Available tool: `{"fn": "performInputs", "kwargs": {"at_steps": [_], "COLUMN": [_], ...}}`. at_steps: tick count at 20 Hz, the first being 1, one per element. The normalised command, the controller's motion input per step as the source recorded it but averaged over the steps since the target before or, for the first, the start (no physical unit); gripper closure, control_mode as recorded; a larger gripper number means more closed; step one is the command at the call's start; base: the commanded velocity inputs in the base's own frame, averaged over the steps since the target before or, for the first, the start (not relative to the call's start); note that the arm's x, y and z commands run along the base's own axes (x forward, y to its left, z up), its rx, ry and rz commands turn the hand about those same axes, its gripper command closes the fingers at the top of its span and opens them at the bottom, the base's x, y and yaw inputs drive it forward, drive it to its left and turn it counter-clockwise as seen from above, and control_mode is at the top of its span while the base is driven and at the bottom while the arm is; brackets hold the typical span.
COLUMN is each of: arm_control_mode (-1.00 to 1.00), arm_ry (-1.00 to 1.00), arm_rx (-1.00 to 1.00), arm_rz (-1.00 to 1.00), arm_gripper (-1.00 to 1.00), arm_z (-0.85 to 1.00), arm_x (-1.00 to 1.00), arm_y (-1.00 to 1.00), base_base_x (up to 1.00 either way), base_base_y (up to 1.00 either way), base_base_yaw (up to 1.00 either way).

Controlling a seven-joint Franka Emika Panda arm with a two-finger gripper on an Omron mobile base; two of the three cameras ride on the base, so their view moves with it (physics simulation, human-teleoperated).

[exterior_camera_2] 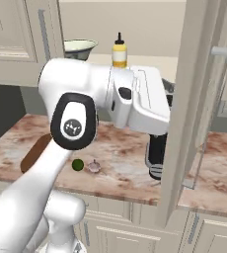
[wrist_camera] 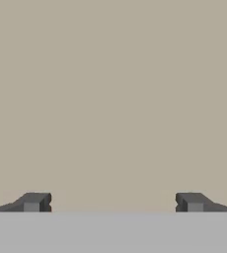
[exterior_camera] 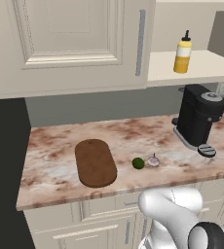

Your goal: Open the cabinet. Place the bowl and condiment on the counter. Then place the lime and garlic on the cutting board.

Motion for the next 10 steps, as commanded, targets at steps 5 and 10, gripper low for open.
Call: {"fn": "performInputs", "kwargs": {"at_steps": [5, 10], "arm_control_mode": [-1.00, -1.00], "arm_ry": [0.00, -0.03], "arm_rx": [0.05, 0.00], "arm_rz": [0.06, 0.07], "arm_gripper": [-1.00, -1.00], "arm_z": [-0.03, -0.02], "arm_x": [0.02, -0.25], "arm_y": [-0.58, -0.19], "base_base_x": [0.00, 0.00], "base_base_y": [0.00, 0.00], "base_base_yaw": [0.00, 0.00]}}
